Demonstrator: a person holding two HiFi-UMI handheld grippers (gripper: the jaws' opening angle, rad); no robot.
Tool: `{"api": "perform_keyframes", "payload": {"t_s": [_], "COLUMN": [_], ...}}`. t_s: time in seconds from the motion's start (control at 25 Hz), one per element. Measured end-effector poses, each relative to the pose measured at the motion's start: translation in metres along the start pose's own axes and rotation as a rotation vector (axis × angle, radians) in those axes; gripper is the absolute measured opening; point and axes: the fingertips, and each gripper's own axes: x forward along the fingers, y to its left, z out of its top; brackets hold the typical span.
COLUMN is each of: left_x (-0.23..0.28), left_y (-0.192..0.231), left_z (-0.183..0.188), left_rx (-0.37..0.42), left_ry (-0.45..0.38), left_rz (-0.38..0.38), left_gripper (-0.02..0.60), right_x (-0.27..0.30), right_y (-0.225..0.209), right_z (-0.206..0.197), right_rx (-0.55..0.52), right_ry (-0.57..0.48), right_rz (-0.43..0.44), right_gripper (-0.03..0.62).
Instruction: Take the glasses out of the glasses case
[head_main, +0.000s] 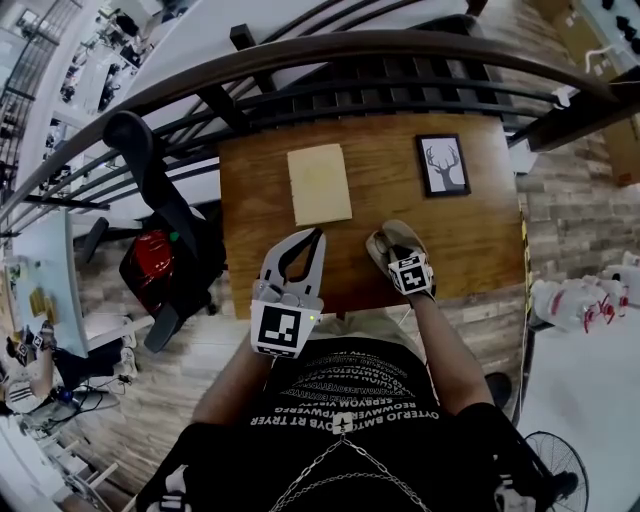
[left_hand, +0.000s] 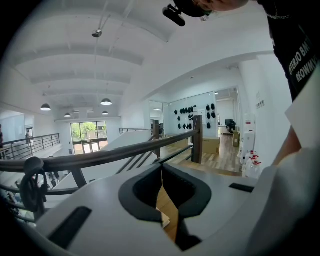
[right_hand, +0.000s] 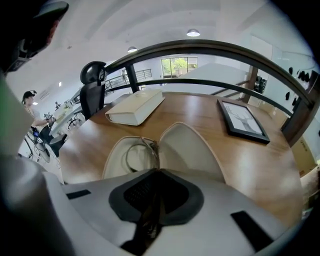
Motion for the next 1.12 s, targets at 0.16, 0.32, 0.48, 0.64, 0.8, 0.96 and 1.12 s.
{"api": "perform_keyframes", "payload": {"t_s": [0.16,0.32,0.48,0.64,0.8,0.96,1.12], "left_x": [-0.004,-0.006,-0.01,-0.017,-0.024,-0.031,-0.038], "left_y": [0.0,-0.004,-0.009,-0.01,-0.008,-0.009,-0.006], "left_z": [0.006,0.011,0.016,0.025,0.032,0.033,0.037], "left_rx": [0.003,0.009,0.015,0.009,0.019,0.02,0.027], "left_ry": [-0.015,-0.026,-0.04,-0.065,-0.09,-0.102,-0.114], "left_rz": [-0.006,-0.022,-0.044,-0.062,-0.07,-0.083,-0.093], "left_gripper": [0.029,0.029,0.029,0.029,0.029,0.029,0.029], "right_x": [-0.015,-0.034,-0.059,-0.086,-0.111,-0.132,-0.16], "right_y": [0.0,-0.002,-0.003,0.002,0.011,0.02,0.031], "right_z": [0.005,0.014,0.03,0.044,0.057,0.065,0.077], "right_rx": [0.034,0.07,0.098,0.167,0.184,0.165,0.167], "right_ry": [-0.045,-0.105,-0.174,-0.257,-0.324,-0.382,-0.474], "right_rz": [-0.009,-0.017,-0.026,-0.014,-0.024,-0.037,-0.035], "right_gripper": [0.028,0.026,0.026,0.027,0.026,0.027,0.026]}}
